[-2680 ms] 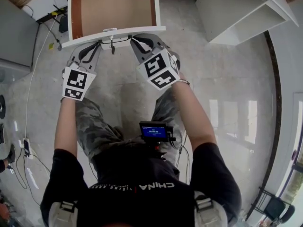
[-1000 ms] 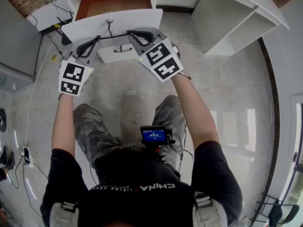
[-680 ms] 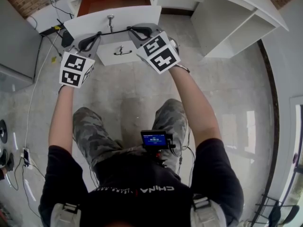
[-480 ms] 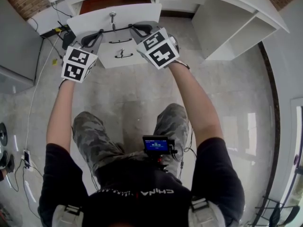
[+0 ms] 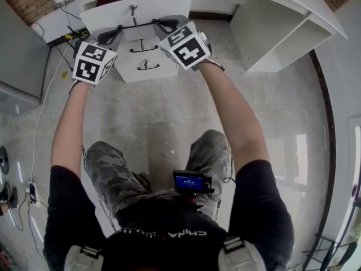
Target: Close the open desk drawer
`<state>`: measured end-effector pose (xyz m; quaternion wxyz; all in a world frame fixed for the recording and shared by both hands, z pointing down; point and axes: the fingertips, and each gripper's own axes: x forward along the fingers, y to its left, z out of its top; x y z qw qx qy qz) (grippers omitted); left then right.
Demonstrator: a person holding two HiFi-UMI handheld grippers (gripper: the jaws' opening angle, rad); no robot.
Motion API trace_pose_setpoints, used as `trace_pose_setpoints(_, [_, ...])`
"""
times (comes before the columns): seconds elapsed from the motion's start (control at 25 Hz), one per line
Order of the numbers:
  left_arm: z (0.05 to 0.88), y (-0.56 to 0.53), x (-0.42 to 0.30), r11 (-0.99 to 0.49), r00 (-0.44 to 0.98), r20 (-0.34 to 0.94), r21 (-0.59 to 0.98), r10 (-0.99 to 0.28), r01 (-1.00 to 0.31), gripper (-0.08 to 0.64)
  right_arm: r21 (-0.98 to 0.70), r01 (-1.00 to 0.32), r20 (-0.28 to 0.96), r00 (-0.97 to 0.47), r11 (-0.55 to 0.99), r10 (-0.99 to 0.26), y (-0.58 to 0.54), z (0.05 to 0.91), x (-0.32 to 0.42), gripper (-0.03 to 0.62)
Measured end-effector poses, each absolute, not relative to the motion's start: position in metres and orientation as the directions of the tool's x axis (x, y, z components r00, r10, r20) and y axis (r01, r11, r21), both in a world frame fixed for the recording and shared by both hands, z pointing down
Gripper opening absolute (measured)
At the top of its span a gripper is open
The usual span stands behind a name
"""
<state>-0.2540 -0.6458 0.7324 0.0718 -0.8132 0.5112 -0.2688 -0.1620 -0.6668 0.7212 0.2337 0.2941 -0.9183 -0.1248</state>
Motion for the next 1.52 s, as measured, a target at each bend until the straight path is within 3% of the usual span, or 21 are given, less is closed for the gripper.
trace_pose_setpoints(0.8, [0.736,-0.686,-0.257,-0.447,0.283,0.433,-0.343,-0.856,-0.826,0.012,0.346,-0.523,0.401,-0.668,0.779,-0.627,-0.705,0.721,-0.171,0.020])
trace_pose_setpoints(1.24, [0.734,-0.667,-0.258,-0.467,0.282,0.477,-0.331,-0.832,-0.820,0.012,0.297,-0.517,0.490,-0.639,0.803,-0.592,-0.688,0.732,-0.168,0.018])
trace_pose_setpoints(1.52, [0.732,-0.624,-0.246,-0.503,0.320,0.474,-0.332,-0.820,-0.798,0.012,0.322,-0.522,0.419,-0.669,0.789,-0.614,-0.654,0.711,-0.151,0.018])
